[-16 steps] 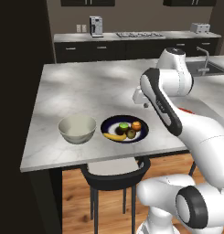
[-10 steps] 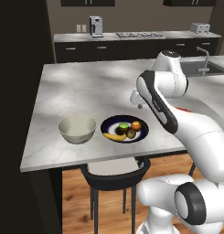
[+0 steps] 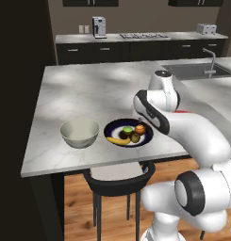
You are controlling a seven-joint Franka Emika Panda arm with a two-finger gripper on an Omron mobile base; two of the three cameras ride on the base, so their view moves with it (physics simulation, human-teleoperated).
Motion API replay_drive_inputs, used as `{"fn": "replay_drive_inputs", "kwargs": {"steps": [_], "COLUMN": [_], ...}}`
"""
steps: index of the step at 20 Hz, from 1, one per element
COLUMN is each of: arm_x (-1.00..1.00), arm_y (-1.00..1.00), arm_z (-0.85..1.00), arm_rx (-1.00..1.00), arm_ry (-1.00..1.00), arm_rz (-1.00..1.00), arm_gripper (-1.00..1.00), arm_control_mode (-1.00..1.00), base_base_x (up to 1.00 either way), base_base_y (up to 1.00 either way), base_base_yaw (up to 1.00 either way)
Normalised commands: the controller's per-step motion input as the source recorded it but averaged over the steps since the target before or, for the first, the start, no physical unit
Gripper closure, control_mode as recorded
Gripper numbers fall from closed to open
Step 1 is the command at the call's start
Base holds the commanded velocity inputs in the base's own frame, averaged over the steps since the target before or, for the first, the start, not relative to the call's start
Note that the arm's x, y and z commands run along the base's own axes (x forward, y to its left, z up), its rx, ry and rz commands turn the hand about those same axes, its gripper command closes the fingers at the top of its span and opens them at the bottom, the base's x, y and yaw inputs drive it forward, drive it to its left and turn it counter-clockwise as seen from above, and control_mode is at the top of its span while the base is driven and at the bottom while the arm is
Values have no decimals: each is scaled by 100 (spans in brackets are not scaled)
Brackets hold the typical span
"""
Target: Take the fruits from the plate on the dining counter and place two fruits in each bowl.
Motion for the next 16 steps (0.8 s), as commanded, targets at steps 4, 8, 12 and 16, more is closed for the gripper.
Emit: {"fn": "replay_drive_inputs", "kwargs": {"steps": [4, 8, 12, 16], "arm_x": [44, 18, 11, 12], "arm_y": [0, 0, 0, 5], "arm_z": [-63, -56, -53, -32], "arm_rx": [0, 0, 0, 0], "arm_ry": [3, 10, 11, 3], "arm_rz": [0, 0, 0, 0], "arm_gripper": [-100, -100, -100, -100], "arm_control_mode": [-100, -100, -100, -100], "base_base_x": [0, 0, 0, 0], "base_base_y": [0, 0, 0, 0], "base_base_yaw": [0, 0, 0, 0]}}
